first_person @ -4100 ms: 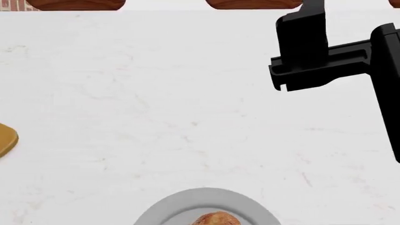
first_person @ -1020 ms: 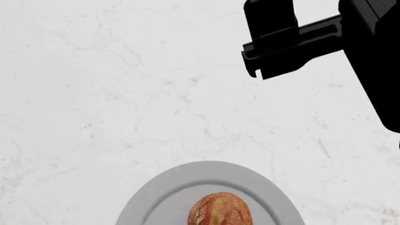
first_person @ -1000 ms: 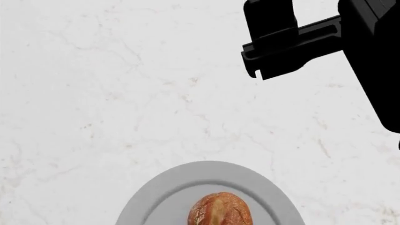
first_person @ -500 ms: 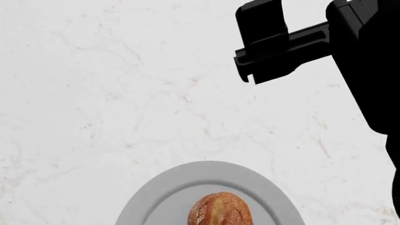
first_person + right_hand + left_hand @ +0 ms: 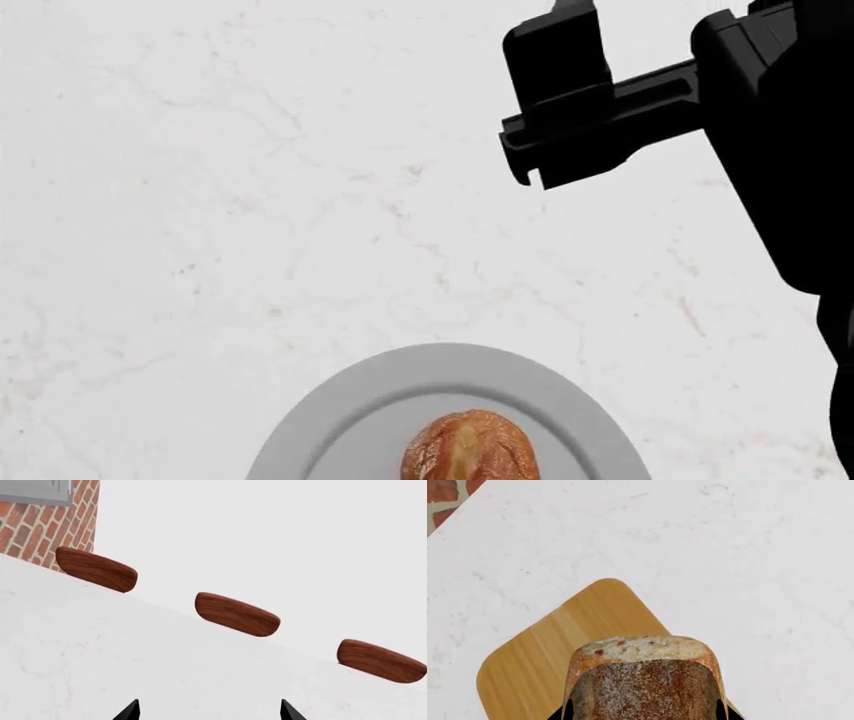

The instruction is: Place all breads on the cutting board.

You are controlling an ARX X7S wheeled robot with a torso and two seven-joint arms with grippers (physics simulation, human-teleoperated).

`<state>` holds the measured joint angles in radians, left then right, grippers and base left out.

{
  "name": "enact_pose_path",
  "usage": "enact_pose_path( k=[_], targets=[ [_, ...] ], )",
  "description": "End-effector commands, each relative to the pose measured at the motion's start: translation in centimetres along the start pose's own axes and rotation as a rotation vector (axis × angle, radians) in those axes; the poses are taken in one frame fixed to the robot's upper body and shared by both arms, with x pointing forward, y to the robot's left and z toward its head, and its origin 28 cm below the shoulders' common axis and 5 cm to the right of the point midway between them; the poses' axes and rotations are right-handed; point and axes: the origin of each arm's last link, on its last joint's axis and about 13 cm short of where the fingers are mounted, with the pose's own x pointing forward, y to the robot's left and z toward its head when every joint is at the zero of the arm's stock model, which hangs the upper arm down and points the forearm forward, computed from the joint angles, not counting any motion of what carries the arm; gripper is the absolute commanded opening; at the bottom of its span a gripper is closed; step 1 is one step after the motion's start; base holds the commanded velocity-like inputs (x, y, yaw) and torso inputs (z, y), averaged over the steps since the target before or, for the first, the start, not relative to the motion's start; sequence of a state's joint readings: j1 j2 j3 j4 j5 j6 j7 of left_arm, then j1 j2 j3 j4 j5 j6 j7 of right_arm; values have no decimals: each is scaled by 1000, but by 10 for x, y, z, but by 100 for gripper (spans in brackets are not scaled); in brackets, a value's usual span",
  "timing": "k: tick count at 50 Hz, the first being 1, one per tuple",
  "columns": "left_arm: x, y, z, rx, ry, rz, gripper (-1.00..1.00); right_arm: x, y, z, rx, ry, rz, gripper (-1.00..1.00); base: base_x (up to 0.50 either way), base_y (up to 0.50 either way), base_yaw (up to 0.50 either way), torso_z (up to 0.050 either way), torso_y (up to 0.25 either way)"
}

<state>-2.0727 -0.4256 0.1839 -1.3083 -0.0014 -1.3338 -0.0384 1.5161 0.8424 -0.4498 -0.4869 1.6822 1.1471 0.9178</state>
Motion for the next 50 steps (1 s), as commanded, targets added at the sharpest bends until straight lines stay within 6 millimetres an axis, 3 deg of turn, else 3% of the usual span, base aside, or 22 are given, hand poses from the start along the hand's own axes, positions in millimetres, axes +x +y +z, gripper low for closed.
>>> enact_pose_path(
  k=[1,30,31,42,50],
  targets=[
    [27,2,-18,-10,50,38,-100,2,1,-4,3,8,2,100,0,6,0,0,0],
    [46,15,-32,-48,85,85,-100,4,4,-8,3,18,11,100,0,6,0,0,0],
    [48,14,-34,-40,87,91,100,4,3,-8,2,18,11,100,0,7,0,0,0],
    [32,13,-21,-27,55,78,100,4,4,-9,6,17,12,100,0,7,-1,0,0],
    [-11,7,9,10,-57,-6,100,2,4,-9,9,15,10,100,0,5,0,0,0]
  ],
)
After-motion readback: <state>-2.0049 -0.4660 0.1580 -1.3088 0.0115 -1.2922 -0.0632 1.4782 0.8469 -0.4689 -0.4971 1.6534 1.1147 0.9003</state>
